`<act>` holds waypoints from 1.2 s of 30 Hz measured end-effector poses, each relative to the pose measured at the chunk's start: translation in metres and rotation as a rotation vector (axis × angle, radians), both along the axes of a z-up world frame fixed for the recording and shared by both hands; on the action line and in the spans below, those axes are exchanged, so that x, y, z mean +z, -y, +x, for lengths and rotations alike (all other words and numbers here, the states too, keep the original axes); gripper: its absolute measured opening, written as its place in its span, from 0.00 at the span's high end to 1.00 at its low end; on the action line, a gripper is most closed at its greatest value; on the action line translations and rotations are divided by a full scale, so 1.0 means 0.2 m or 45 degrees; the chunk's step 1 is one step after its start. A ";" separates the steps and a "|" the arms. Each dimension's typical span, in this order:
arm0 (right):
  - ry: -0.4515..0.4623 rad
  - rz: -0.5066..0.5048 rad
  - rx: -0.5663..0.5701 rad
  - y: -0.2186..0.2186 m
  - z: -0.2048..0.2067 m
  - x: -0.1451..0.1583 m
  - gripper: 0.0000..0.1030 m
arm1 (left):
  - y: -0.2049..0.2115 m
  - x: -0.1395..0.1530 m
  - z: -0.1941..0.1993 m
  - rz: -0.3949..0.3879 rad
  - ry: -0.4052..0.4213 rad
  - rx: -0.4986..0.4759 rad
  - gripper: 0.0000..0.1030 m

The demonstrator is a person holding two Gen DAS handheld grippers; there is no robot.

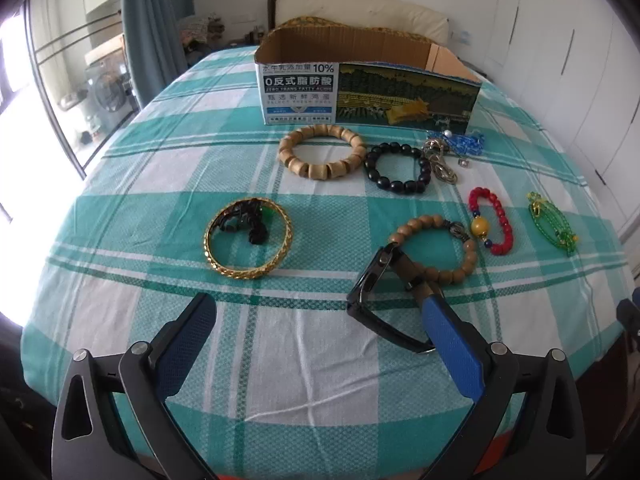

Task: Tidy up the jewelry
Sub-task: 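Move the left tool to the black sunglasses while the right tool approaches the green beaded necklace, then close the left tool on the sunglasses while the right tool grasps the green necklace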

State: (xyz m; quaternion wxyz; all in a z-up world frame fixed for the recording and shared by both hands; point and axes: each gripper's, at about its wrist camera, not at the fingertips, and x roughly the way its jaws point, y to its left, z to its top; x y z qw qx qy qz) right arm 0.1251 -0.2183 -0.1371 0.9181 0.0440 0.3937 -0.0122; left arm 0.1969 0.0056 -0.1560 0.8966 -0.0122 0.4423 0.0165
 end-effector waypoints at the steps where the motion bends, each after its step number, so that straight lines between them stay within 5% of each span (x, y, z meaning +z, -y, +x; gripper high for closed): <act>1: 0.000 0.002 0.001 0.00 0.00 0.00 0.02 | 0.00 -0.01 0.01 0.013 -0.005 0.008 0.01; 10: 0.071 -0.081 0.060 0.02 0.07 -0.01 0.02 | -0.03 -0.14 0.08 -0.001 -0.082 0.046 0.01; 20: -0.061 -0.105 0.215 0.02 0.38 -0.18 0.02 | -0.01 -0.18 0.08 0.008 -0.090 0.031 0.00; 32: -0.101 -0.120 0.257 0.02 0.49 -0.21 0.02 | -0.01 -0.17 0.10 0.011 -0.158 -0.002 0.01; 36: -0.090 -0.115 0.277 0.02 0.51 -0.20 0.03 | 0.02 -0.13 0.08 0.037 -0.127 -0.029 0.20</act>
